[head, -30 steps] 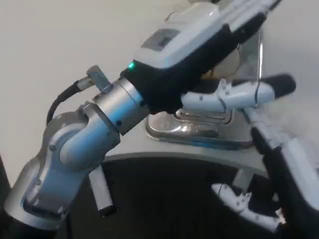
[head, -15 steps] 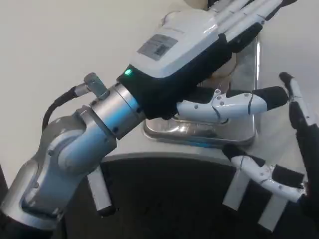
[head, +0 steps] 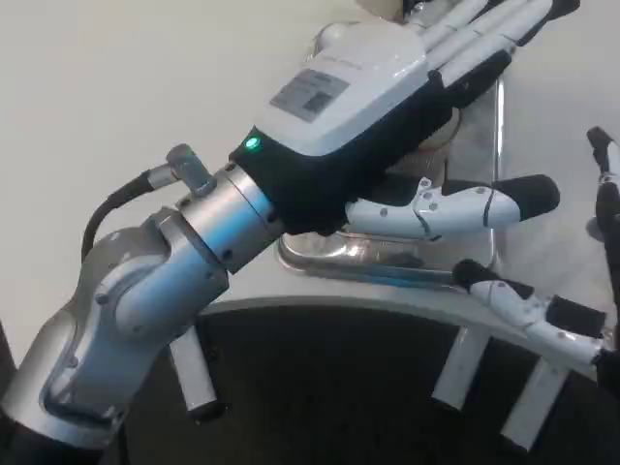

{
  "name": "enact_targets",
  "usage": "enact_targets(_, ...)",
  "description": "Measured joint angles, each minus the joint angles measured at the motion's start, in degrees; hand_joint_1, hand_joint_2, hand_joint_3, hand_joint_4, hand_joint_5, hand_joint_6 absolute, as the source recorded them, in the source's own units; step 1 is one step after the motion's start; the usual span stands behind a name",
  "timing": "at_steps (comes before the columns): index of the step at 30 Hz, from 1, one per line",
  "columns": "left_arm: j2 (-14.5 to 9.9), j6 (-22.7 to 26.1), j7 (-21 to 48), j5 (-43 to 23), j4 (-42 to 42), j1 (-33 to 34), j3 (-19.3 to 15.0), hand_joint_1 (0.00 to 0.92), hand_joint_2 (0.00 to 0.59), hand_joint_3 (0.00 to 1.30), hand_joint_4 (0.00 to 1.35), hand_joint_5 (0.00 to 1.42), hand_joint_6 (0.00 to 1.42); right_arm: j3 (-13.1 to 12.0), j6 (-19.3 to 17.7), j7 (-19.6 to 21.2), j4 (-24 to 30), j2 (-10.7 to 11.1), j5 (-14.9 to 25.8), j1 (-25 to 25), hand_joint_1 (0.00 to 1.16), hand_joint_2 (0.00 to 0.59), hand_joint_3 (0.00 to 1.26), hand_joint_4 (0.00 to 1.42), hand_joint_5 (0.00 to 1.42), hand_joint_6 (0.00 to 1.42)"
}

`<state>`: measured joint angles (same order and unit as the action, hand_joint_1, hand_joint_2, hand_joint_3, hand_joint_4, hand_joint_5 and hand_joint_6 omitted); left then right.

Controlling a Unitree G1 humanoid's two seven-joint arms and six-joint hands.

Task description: Grasp the cup under the faucet to collect the drink, then remove the cup.

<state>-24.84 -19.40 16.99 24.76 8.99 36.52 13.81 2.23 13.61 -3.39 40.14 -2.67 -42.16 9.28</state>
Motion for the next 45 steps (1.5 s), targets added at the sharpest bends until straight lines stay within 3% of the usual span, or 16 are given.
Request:
enact_targets(23, 0.4, 0.4, -1.3, 0.7, 0.9, -1.0, -0.6, 0.0, 0.222, 0.0, 0.0, 0.0, 0.0, 1.5, 1.4, 6.7, -13.2, -0.1, 4.3, -10.6, 1.09, 0.154, 0.0, 0.0, 0.05, 0.21)
enact_targets(36, 4.4, 2.1, -6.0, -2.1, 1.0, -2.6, -7.2, 0.0, 0.223, 0.0, 0.0, 0.0, 0.0, 2.7, 1.4, 7.0, -15.8, 1.1, 7.6, -13.6, 1.07, 0.165, 0.01, 0.01, 0.06, 0.21)
enact_targets(41, 8.1, 2.4, -12.6, -5.0, 0.9, -5.4, -12.6, 0.0, 0.222, 0.0, 0.0, 0.0, 0.0, 3.2, 1.4, 7.2, -17.6, 1.0, 8.8, -14.7, 1.05, 0.168, 0.02, 0.01, 0.06, 0.21)
enact_targets(45, 9.3, 4.4, -15.8, -3.7, 1.3, -7.3, -14.2, 0.0, 0.222, 0.0, 0.0, 0.0, 0.0, 3.4, 1.4, 7.7, -18.1, 1.1, 9.0, -16.1, 1.05, 0.18, 0.02, 0.02, 0.06, 0.21)
